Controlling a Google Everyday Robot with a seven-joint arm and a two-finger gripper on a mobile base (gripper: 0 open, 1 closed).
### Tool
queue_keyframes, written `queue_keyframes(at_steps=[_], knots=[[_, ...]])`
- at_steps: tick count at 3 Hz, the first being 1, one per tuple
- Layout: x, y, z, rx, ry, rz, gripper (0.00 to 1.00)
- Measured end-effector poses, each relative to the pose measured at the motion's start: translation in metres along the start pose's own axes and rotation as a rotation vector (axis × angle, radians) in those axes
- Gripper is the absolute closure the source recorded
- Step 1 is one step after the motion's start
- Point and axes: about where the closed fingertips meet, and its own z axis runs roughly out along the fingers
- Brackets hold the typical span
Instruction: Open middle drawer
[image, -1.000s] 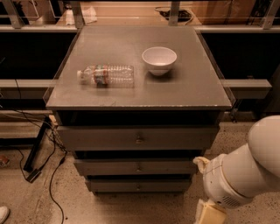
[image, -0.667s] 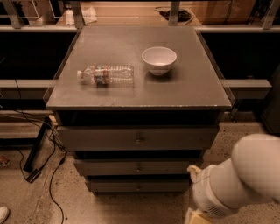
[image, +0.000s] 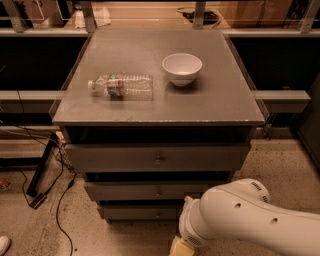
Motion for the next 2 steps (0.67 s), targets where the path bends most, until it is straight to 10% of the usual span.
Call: queue_keyframes(at_steps=[2], knots=[[-0.0025,-0.0014,-0.0004,0.007,-0.004,0.000,0.00]])
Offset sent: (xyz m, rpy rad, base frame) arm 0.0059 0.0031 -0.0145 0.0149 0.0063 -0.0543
